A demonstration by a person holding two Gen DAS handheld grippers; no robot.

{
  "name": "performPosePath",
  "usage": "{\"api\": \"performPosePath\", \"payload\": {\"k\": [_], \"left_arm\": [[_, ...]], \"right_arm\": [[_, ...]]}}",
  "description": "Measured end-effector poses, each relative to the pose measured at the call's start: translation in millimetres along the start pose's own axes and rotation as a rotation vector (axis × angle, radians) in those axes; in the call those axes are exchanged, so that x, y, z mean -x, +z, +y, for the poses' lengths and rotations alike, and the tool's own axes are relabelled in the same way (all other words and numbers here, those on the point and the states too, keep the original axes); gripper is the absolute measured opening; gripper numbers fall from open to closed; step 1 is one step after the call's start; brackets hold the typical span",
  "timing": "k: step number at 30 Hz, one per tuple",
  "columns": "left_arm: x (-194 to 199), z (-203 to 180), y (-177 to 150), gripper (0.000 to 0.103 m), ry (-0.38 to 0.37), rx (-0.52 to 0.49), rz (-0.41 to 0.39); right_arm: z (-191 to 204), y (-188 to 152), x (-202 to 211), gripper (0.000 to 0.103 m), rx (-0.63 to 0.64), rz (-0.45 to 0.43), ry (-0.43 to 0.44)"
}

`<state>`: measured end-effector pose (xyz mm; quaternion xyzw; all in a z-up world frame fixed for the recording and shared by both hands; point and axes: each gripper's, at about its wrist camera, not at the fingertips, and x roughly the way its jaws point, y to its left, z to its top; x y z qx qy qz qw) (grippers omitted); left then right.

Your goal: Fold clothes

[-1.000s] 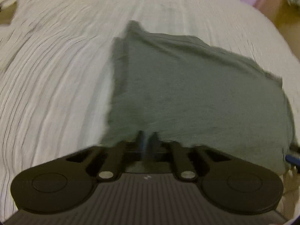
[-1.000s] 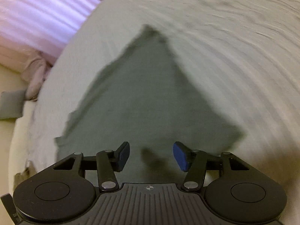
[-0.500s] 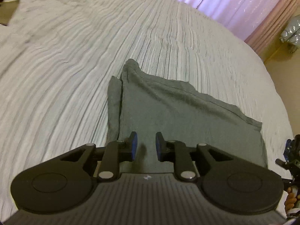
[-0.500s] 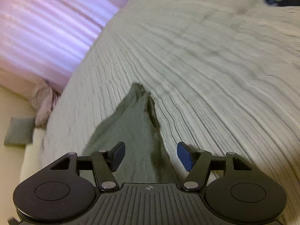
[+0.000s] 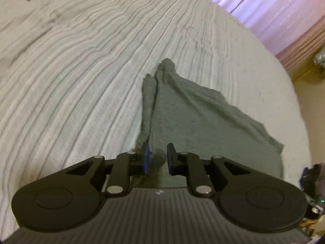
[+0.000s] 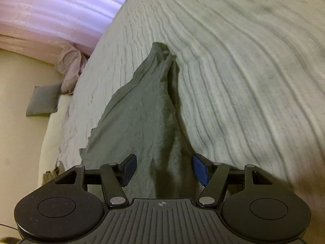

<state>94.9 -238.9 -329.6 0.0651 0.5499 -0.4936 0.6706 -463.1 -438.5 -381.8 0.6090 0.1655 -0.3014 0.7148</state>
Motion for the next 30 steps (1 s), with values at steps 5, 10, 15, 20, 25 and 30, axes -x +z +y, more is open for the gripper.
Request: {"api": "performPosePath", "payload": {"k": [5, 10, 15, 20, 25, 30], "left_arm": [[-3, 17, 7, 0.014, -0.012, 0.041, 0.047], [5, 33, 12, 0.014, -0.039, 0.051, 0.072], [13, 49, 20, 0.014, -0.070, 0.084, 0.083], [19, 64, 27, 0.014, -0.090, 0.111, 0.089], [25, 76, 25, 0.014, -0.107, 0.127, 0.106], [29, 73, 16, 0.015, -0.139, 0.118, 0.127]], "right_arm": [[5, 4, -27, 0.031, -0.060, 0.022, -0.024], [43, 1, -42, 0.007, -0.056, 0.000, -0.254], [165, -27, -90, 0.007, 0.409, -0.021, -0.784], [270, -131, -161, 0.007, 0.951, -0.020, -0.918], [285, -223, -217, 0.045, 1.162, 0.076, -0.875], [278, -242, -215, 0.050, 1.215, 0.101, -0.847]]}}
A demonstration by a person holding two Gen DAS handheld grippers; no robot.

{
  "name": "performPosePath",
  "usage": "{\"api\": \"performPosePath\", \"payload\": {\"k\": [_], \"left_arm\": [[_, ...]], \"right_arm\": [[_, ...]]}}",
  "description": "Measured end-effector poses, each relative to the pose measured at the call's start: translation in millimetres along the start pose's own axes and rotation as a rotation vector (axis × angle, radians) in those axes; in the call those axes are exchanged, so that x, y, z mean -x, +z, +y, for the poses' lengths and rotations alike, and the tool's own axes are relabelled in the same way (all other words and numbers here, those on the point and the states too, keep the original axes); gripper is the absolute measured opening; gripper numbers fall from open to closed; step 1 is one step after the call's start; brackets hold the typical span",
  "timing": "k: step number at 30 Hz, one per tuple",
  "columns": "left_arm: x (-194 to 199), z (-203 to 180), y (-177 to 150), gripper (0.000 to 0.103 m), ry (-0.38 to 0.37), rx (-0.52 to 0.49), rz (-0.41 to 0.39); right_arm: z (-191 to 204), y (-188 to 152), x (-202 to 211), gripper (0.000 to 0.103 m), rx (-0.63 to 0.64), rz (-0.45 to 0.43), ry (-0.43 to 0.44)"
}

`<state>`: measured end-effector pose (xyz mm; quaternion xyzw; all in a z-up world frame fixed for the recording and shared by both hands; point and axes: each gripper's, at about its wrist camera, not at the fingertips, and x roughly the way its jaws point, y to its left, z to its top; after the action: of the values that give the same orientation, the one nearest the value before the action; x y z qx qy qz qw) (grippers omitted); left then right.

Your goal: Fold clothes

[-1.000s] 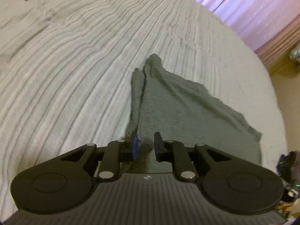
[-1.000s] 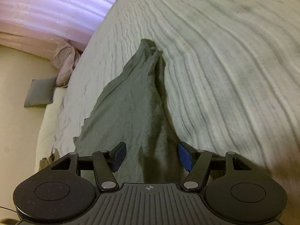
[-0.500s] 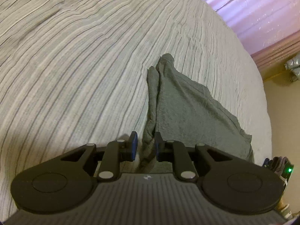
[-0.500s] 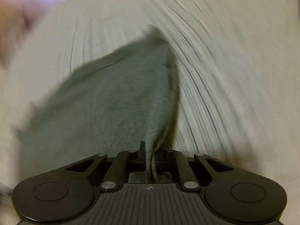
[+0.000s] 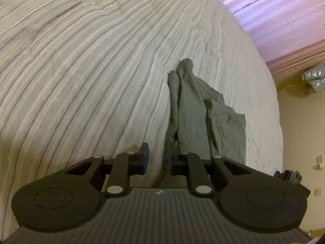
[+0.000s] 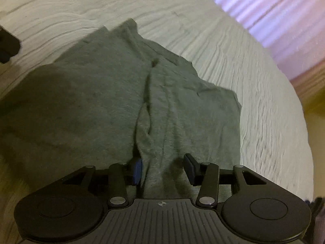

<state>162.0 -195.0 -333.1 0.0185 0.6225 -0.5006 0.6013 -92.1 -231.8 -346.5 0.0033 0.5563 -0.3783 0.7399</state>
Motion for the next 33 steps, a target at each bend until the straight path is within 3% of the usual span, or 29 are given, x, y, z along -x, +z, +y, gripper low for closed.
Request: {"api": "performPosePath", "payload": {"k": [3, 6, 10, 14, 18, 22, 27, 29, 30, 32, 33], "left_arm": [[-3, -11, -6, 0.015, -0.038, -0.005, 0.016], [-10, -30, -14, 0.022, -0.092, -0.019, 0.032], [-36, -57, -24, 0.029, -0.151, -0.020, 0.073], [-72, -71, -26, 0.034, -0.186, 0.005, 0.103], [-109, -73, -18, 0.037, -0.155, 0.046, 0.128], [-134, -75, -12, 0.038, -0.153, 0.086, 0.141], [-147, -81, -7, 0.039, -0.151, 0.094, 0.140], [-151, -84, -6, 0.035, -0.157, 0.090, 0.139], [-152, -87, -5, 0.033, -0.163, 0.080, 0.139], [-153, -92, -2, 0.002, -0.171, 0.044, 0.145], [-152, -96, 0, 0.002, -0.171, 0.019, 0.146]], "right_arm": [[-19, -5, 22, 0.067, -0.073, -0.018, 0.136], [-43, -16, 47, 0.067, -0.212, -0.035, 0.267], [-94, -42, 55, 0.067, -0.466, -0.021, 0.303], [-163, -83, 18, 0.067, -0.872, 0.073, 0.293], [-211, -114, -36, 0.067, -1.245, 0.127, 0.405], [-218, -107, -70, 0.067, -1.357, 0.132, 0.548], [-209, -90, -90, 0.067, -1.330, 0.150, 0.573], [-208, -85, -97, 0.067, -1.333, 0.152, 0.576], [-209, -83, -102, 0.067, -1.334, 0.155, 0.578], [-212, -82, -107, 0.067, -1.331, 0.162, 0.580], [-213, -80, -109, 0.066, -1.325, 0.164, 0.583]]}}
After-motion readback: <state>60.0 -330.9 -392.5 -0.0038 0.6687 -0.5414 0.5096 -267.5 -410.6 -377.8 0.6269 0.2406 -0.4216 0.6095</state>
